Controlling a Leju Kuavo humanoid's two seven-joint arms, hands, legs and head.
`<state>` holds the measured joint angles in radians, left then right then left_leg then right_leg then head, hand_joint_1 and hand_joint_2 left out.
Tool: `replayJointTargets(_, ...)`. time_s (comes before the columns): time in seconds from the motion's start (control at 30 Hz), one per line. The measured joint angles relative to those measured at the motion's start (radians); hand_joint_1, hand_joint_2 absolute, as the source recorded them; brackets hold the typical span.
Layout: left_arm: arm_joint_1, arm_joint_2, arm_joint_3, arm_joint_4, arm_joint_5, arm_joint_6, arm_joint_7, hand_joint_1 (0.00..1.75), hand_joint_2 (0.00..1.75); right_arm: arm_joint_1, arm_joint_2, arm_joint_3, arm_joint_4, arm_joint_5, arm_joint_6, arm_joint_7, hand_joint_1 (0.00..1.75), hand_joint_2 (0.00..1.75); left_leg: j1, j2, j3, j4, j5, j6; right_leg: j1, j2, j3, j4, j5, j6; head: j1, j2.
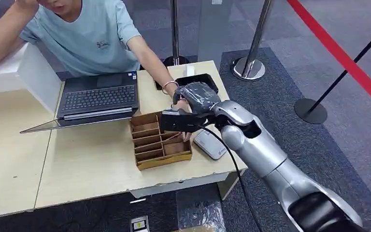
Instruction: Pass the card to the sensor for recognition and then transmit it.
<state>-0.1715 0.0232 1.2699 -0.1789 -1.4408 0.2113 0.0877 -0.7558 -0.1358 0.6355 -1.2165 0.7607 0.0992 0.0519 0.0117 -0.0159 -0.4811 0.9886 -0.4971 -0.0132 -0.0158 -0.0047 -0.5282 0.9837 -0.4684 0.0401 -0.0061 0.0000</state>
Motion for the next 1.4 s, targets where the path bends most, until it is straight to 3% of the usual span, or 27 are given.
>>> replayJointTargets(0.2, 0.0, 0.0, 0.0, 0.0, 0.0, 0.0, 0.0, 0.0, 1.75, 0.01, 0.0, 0.002, 0.015, 0.0, 0.0, -0.001, 0.8, 1.75, 0.0, 0.0, 0.0, 0.0, 0.0, 0.0, 0.0, 0.0, 0.0, 0.0, 0.0, 0.0, 0.0, 0.0)
replayJointTargets(0.27, 0.0, 0.0, 0.0, 0.0, 0.003, 0.0, 0.0, 0.0, 1.75, 0.012, 0.0, 0.003, 0.02, 0.0, 0.0, -0.002, 0.65, 1.75, 0.0, 0.0, 0.0, 0.0, 0.0, 0.0, 0.0, 0.0, 0.0, 0.0, 0.0, 0.0, 0.0, 0.0)
replayJointTargets(0.37, 0.0, 0.0, 0.0, 0.0, 0.005, 0.002, -0.003, 0.0, 1.75, 0.013, 0.0, 0.003, 0.025, 0.0, -0.002, -0.002, 0.75, 1.75, 0.0, 0.0, 0.0, 0.0, 0.0, 0.0, 0.0, 0.0, 0.0, 0.0, 0.0, 0.0, 0.0, 0.0)
replayJointTargets(0.5, -0.001, 0.0, 0.0, 0.0, 0.009, 0.002, -0.004, 0.0, 1.75, 0.019, 0.001, 0.004, 0.03, 0.0, -0.003, -0.002, 0.56, 1.75, 0.0, 0.0, 0.0, 0.0, 0.0, 0.0, 0.0, 0.0, 0.0, 0.0, 0.0, 0.0, 0.0, 0.0)
replayJointTargets(0.6, -0.001, 0.0, 0.0, 0.0, 0.01, 0.002, -0.004, 0.0, 1.75, 0.022, 0.002, 0.005, 0.036, 0.003, -0.003, -0.004, 0.52, 1.75, 0.0, 0.0, 0.0, 0.0, 0.0, 0.0, 0.0, 0.0, 0.0, 0.0, 0.0, 0.0, 0.0, 0.0)
replayJointTargets(1.4, -0.003, 0.0, 0.0, 0.0, 0.004, 0.003, -0.005, 0.0, 1.75, 0.03, 0.08, 0.061, 0.176, 0.036, -0.025, -0.05, 0.63, 1.75, 0.0, 0.0, -0.001, 0.0, 0.0, 0.0, 0.0, 0.0, 0.0, 0.0, 0.0, 0.0, 0.0, 0.0)
